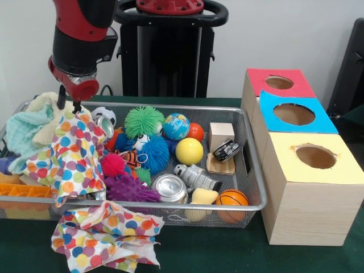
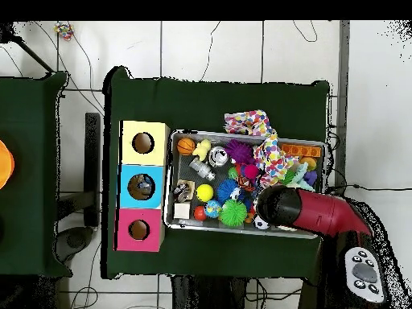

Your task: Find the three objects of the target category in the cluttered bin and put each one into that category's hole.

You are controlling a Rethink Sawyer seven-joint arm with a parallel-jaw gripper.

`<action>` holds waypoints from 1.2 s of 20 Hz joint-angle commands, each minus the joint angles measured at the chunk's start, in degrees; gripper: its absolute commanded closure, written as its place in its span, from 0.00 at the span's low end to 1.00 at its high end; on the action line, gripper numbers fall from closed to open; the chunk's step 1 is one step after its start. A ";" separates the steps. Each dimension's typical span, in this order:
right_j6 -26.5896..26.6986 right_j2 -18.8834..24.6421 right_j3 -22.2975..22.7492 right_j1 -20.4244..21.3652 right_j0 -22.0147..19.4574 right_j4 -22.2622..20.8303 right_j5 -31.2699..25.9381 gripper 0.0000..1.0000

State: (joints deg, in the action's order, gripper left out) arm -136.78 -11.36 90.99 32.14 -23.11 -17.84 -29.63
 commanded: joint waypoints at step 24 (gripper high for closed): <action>-9.13 9.22 6.49 -16.61 -0.18 16.11 12.97 0.00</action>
State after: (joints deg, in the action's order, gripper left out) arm -136.78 -6.51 93.03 23.07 -23.83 -4.62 -18.34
